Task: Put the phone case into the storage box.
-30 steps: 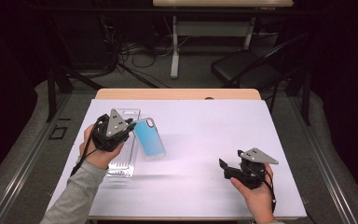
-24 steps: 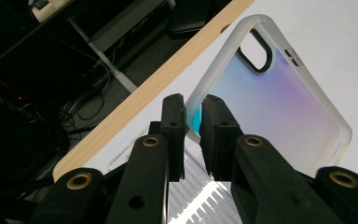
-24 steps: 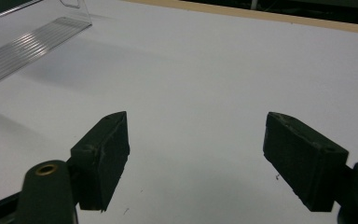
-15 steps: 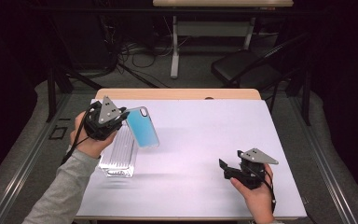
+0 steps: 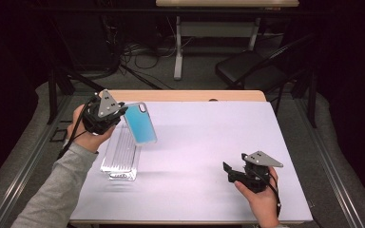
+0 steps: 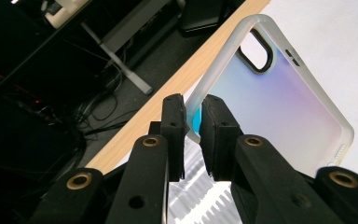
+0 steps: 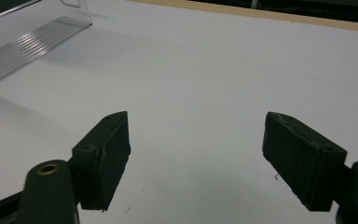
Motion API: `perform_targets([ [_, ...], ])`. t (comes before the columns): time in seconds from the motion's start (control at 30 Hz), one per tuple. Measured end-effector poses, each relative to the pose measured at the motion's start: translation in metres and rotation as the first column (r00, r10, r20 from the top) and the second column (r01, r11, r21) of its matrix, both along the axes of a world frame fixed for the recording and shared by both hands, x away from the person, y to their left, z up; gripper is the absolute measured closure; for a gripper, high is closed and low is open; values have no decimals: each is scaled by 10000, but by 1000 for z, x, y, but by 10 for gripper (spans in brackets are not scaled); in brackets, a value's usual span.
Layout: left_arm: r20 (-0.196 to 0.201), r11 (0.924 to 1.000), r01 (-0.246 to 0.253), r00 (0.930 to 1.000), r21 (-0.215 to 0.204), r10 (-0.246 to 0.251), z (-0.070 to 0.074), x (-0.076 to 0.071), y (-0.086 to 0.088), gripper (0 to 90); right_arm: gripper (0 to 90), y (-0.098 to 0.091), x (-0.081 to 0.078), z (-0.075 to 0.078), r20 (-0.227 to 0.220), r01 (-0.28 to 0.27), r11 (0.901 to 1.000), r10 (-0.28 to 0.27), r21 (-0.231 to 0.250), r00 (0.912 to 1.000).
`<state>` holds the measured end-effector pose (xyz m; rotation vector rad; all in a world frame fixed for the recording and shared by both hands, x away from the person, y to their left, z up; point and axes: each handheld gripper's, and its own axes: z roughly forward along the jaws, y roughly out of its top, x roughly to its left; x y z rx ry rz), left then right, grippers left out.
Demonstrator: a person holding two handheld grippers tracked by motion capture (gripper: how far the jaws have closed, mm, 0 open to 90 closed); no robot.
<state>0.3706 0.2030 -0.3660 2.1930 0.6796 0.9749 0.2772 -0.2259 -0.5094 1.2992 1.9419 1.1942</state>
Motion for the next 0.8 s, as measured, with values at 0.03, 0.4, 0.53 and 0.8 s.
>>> perform_targets([
  [0.03,0,10000,0,10000,0,0,0,0,0,801,231,0,0,0,-3,-14,10000,14,-2,10000],
  [0.4,70,9996,-238,9997,-160,239,4,13,22,800,235,2,1,-2,-59,-58,10000,58,-29,10000],
  [0.53,11,9994,-239,9997,-269,239,4,16,26,800,235,3,1,-2,-77,-93,9999,93,-45,9999],
  [0.8,-23,9980,-162,9999,-615,161,7,24,36,800,237,5,3,-4,-144,-131,9999,130,-44,9998],
])
